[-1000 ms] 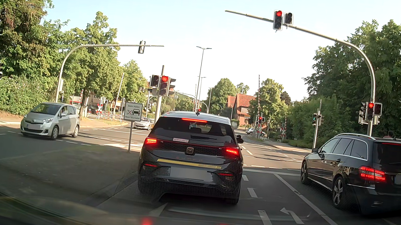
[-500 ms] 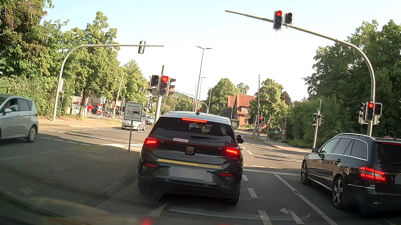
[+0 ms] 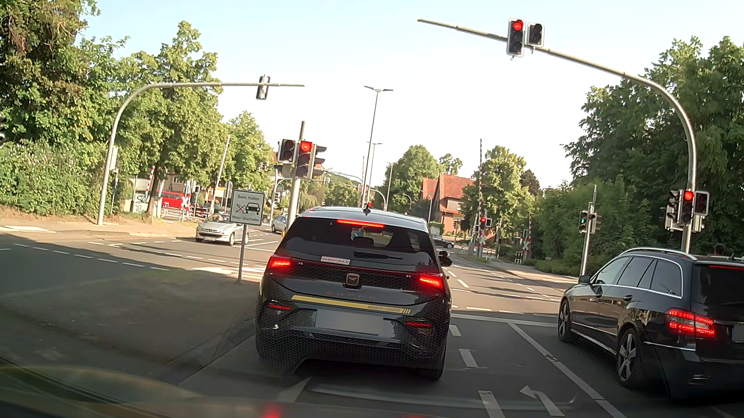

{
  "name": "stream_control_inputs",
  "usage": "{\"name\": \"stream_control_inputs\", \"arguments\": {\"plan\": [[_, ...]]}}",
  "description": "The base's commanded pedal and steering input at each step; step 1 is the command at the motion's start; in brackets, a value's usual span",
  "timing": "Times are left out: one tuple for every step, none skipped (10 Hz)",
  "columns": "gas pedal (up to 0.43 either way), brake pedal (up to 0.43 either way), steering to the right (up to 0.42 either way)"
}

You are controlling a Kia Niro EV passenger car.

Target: Follow the waypoints while adhering to traffic rules and regulations

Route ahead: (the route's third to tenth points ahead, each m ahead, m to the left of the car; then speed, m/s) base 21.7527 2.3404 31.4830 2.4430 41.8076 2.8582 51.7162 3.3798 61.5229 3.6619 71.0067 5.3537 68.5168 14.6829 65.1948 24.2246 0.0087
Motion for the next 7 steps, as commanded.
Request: {"name": "stream_control_inputs", "arguments": {"plan": [[0.000, 0.262, -0.004], [0.000, 0.268, -0.004], [0.000, 0.268, -0.004], [0.000, 0.268, -0.004], [0.000, 0.268, -0.004], [0.000, 0.268, -0.004], [0.000, 0.268, -0.004]]}}
